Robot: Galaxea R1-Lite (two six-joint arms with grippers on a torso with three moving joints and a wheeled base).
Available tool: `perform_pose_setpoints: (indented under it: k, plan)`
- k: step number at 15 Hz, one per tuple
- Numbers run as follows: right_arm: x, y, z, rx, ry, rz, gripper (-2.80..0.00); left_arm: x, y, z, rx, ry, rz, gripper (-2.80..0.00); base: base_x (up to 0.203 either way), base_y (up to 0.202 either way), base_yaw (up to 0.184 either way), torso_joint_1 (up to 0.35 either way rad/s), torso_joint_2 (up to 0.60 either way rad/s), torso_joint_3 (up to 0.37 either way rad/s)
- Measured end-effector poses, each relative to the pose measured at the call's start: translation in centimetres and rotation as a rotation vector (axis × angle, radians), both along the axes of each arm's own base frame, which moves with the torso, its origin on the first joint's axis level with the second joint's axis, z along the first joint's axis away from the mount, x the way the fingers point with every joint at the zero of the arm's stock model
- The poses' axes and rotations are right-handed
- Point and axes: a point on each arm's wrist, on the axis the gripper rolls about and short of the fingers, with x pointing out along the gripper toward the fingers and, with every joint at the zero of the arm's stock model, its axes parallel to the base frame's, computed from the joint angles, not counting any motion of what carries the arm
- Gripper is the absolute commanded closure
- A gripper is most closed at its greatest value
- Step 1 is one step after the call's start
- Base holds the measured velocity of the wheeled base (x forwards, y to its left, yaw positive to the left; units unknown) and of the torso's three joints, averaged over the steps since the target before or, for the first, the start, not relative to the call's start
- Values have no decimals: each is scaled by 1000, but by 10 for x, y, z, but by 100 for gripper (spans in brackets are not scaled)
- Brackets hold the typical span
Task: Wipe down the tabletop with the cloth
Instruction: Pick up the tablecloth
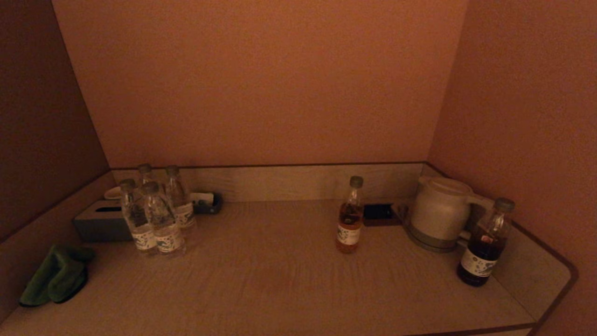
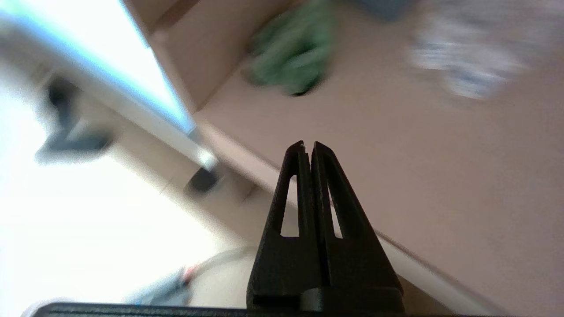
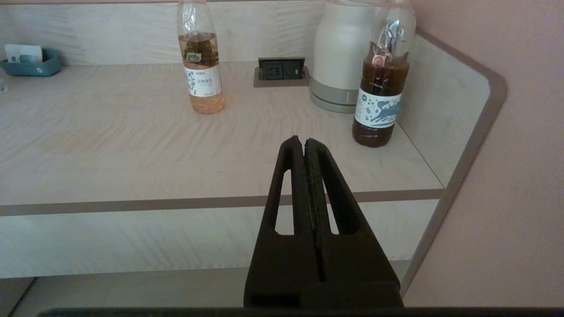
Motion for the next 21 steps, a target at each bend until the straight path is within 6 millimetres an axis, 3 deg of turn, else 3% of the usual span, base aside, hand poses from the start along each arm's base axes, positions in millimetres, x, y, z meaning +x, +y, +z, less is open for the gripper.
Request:
perform_pose_setpoints:
  k: [4,8,13,16,17,21]
  plan:
    - [0,0,0,0,0,1,0,87,56,-19,-39,197,169,0,0,0,0,0,0,0]
    - [0,0,0,0,0,1,0,141,96,-41,-46,294,173,0,0,0,0,0,0,0]
    - [0,0,0,0,0,0,0,170,107,-48,-110,294,-69,0,0,0,0,0,0,0]
    - [0,0,0,0,0,0,0,181,112,-55,-79,304,-128,0,0,0,0,0,0,0]
    - [0,0,0,0,0,0,0,185,114,-58,-70,299,-138,-280,0,0,0,0,0,0]
    - [0,0,0,-1,0,0,0,198,120,-71,-68,308,-145,-280,0,0,0,0,0,0]
